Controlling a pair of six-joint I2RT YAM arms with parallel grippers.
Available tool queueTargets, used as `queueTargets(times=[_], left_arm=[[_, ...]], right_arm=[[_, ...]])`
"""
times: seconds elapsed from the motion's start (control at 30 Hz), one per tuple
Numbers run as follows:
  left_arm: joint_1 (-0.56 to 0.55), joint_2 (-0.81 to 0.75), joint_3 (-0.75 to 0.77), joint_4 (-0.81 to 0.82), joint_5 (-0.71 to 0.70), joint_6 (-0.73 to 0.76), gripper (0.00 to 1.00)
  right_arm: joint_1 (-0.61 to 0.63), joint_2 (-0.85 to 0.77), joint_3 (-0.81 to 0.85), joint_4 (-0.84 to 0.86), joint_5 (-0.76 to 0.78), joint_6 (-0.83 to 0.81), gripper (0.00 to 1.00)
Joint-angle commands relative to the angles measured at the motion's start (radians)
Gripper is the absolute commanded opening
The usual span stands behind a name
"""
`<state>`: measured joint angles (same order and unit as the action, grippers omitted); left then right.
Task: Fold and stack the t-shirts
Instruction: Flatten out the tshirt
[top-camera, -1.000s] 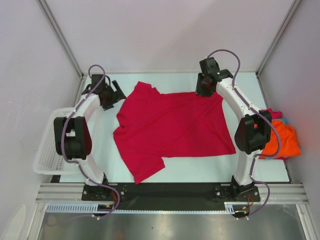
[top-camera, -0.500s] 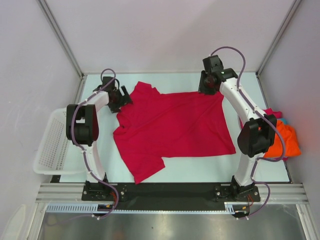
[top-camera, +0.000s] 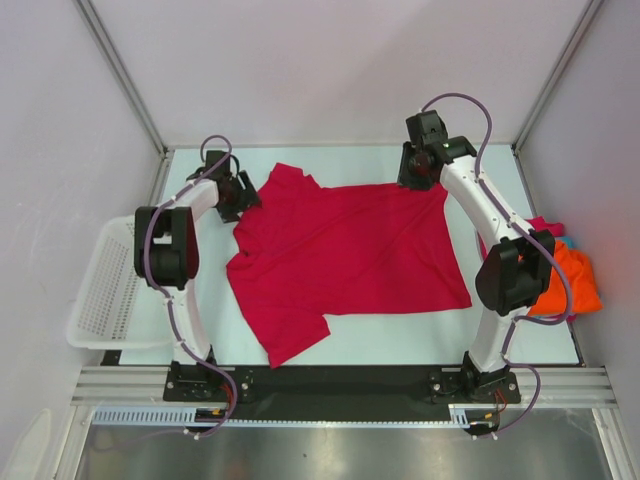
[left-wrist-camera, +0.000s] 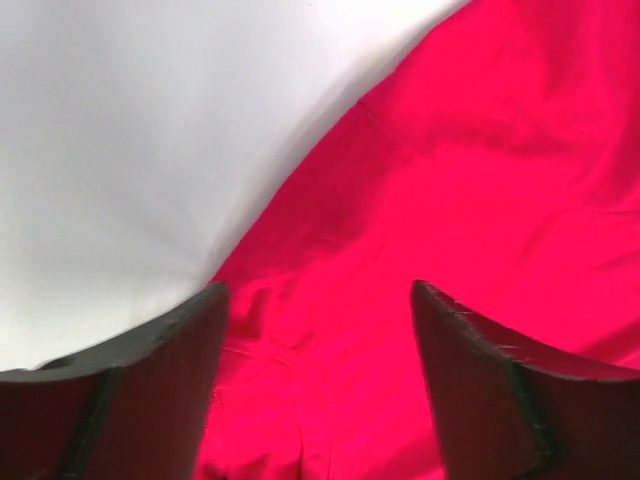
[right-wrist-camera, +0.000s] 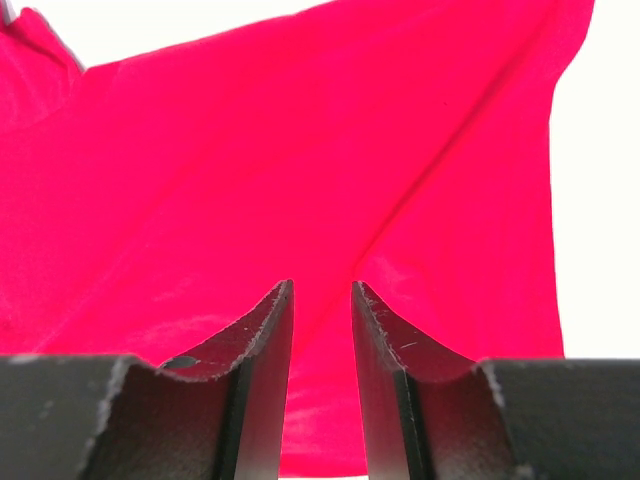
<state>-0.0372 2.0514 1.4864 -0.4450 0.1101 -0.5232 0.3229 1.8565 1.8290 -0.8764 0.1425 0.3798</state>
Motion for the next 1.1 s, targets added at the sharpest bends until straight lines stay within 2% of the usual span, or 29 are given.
queueTargets(times=[0.0,0.03,0.07,0.27,0.33,0.4,0.57,0.73,1.07], left_arm=[[0.003,0.016,0.052,-0.017,-0.012,-0.012,0.71],[0.006,0.021,0.052,-0.017,-0.007,-0.021,0.65],[0.008,0.024,0.051,-0.017,-0.001,-0.023,0.52],[0.011,0.033,0.048,-0.011,0.010,-0.027,0.38],[0.013,0.036,0.048,-0.011,0.010,-0.027,0.38],[0.014,0.038,0.048,-0.011,0.008,-0.028,0.33],[0.020,0.047,0.048,-0.011,0.013,-0.034,0.08],[0.034,0.070,0.049,-0.014,0.017,-0.047,0.00],[0.106,0.081,0.089,-0.041,-0.003,-0.060,0.00]], right_arm=[[-0.005,-0.062,0.018,-0.019,0.009,-0.021,0.35],[-0.005,-0.063,0.019,-0.022,0.011,-0.024,0.35],[-0.005,-0.065,0.019,-0.024,0.011,-0.024,0.35],[-0.005,-0.072,0.041,-0.038,0.012,-0.030,0.34],[-0.005,-0.072,0.044,-0.041,0.011,-0.032,0.34],[-0.005,-0.074,0.049,-0.041,0.011,-0.032,0.34],[-0.005,-0.072,0.053,-0.047,0.009,-0.033,0.33],[-0.005,-0.074,0.065,-0.055,0.014,-0.036,0.33],[-0.004,-0.077,0.096,-0.073,0.016,-0.042,0.33]])
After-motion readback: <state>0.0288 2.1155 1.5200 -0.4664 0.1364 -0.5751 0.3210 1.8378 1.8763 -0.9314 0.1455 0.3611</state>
